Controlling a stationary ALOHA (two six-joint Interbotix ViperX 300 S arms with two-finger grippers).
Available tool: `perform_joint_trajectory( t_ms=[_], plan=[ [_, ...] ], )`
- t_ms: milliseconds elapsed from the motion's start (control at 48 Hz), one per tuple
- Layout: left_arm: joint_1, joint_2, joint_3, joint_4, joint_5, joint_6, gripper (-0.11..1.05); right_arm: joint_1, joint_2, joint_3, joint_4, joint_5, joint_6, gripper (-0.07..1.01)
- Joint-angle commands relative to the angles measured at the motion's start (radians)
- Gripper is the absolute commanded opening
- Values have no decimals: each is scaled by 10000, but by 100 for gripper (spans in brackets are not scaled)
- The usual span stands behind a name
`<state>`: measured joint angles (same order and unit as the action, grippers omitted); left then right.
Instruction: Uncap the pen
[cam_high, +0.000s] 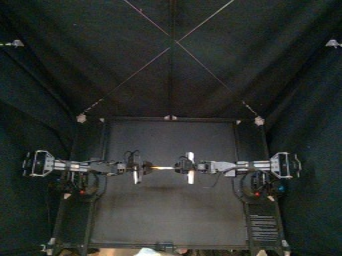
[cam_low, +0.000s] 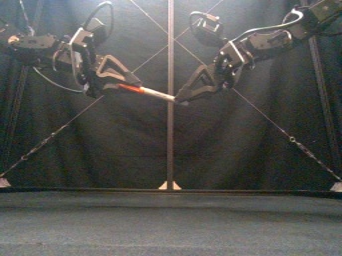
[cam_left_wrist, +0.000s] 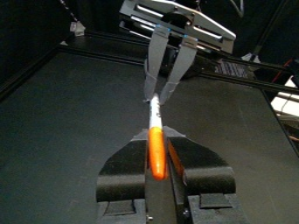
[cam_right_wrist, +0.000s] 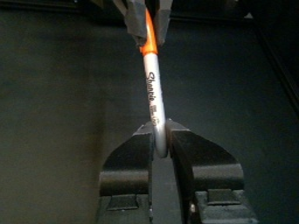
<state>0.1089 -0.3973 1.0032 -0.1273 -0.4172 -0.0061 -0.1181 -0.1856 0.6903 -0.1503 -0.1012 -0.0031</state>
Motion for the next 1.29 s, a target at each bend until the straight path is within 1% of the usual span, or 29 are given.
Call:
perform_joint_trajectory(
  t_ms=[21, 146, 250, 479, 500, 521, 562, 604, 688, 771, 917, 1146, 1292],
  plan=[
    [31, -414, 92, -15, -31, -15, 42, -31, -629, 15, 0, -61, 31, 46],
    [15, -890, 368, -15, -31, -15, 42, -107, -951, 199, 0, -77, 31, 46],
    [-15, -1258, 522, 0, -31, -15, 42, -138, -1227, 353, 0, -77, 15, 46],
    [-15, -1979, 844, 0, -31, -15, 42, -215, -1580, 644, 0, -61, 15, 46],
    [-15, -2025, 874, 0, -31, 0, 42, -215, -1595, 660, 0, -61, 31, 46],
    [-15, -2086, 920, 0, -31, -15, 42, -199, -1626, 690, 0, -61, 15, 46],
    [-15, -2194, 997, -15, -31, 0, 42, -215, -1687, 736, 0, -61, 15, 46],
    [-15, -2316, 1058, 0, -15, -15, 42, -215, -1749, 798, -15, -61, 15, 46],
    [-15, -2531, 1197, -15, -31, -15, 42, -215, -1841, 844, 0, -77, 15, 46],
    [-15, -2654, 1258, -15, -31, -15, 42, -215, -1933, 859, 0, -61, 15, 46],
    [-92, -2700, 1304, 0, 46, -15, 42, -215, -2040, 874, 0, -77, 15, 46],
    [-138, -2700, 1319, -15, 337, -15, 42, -215, -2040, 951, -15, -123, 15, 46],
    [-138, -2700, 1319, -15, 353, -15, 42, -215, -2040, 966, 0, -215, 15, 46]
  ],
)
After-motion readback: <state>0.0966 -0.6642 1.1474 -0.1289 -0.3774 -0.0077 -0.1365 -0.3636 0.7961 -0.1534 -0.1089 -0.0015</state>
